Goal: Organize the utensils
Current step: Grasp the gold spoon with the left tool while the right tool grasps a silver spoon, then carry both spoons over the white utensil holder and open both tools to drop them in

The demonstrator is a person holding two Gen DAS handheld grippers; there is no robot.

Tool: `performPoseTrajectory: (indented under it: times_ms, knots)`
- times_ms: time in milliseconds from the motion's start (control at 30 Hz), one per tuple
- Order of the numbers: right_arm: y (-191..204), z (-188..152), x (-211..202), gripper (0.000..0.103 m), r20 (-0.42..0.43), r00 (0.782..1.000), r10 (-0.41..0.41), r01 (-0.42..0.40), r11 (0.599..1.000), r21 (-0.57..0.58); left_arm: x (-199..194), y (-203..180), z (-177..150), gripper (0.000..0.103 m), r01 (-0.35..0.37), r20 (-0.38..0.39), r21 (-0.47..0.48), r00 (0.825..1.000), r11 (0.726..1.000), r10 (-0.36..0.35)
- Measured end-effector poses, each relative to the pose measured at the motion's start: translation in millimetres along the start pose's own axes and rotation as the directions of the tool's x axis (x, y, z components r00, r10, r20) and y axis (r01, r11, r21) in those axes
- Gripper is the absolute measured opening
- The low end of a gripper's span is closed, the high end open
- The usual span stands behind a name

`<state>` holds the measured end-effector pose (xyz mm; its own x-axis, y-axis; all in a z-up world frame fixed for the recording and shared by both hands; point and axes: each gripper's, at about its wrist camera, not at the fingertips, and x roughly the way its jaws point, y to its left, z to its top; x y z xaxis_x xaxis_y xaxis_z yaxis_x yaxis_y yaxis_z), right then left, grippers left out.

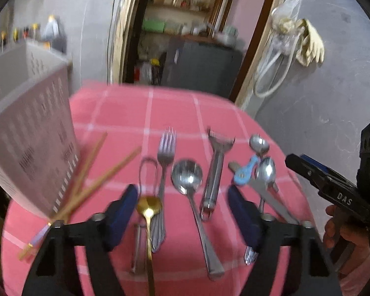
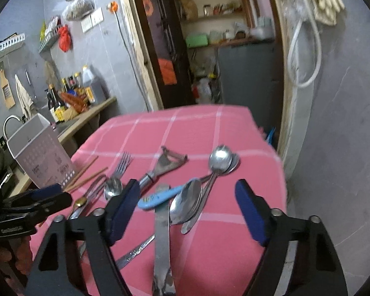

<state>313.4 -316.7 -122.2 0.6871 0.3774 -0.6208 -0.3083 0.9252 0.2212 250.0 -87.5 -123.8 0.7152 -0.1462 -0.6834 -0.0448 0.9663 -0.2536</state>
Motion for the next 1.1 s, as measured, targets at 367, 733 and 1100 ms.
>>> performPoseTrajectory:
  times_ms: [367,733,1100]
  knots:
    - [2,-12,37,0.046,-0.112,0.992,0.052,-0.050,0.999,0.020,20,21,-8,0.037,-0.051,-0.121,-0.074,0.992,0.996,0.041]
    - [-8,-10,55,0.009,-0.142,0.986,0.086,-0.072,0.993,0.099,30,28,0,0.024,-0.047,-0.210,-0.066,0.977,0.997,0.032]
    - [-2,-15,45,0.004,-0.147,0.985,0.090,-0.076,0.993,0.095,41,35,15,0.005,0.007,-0.342,-0.085,0.939,0.996,-0.036]
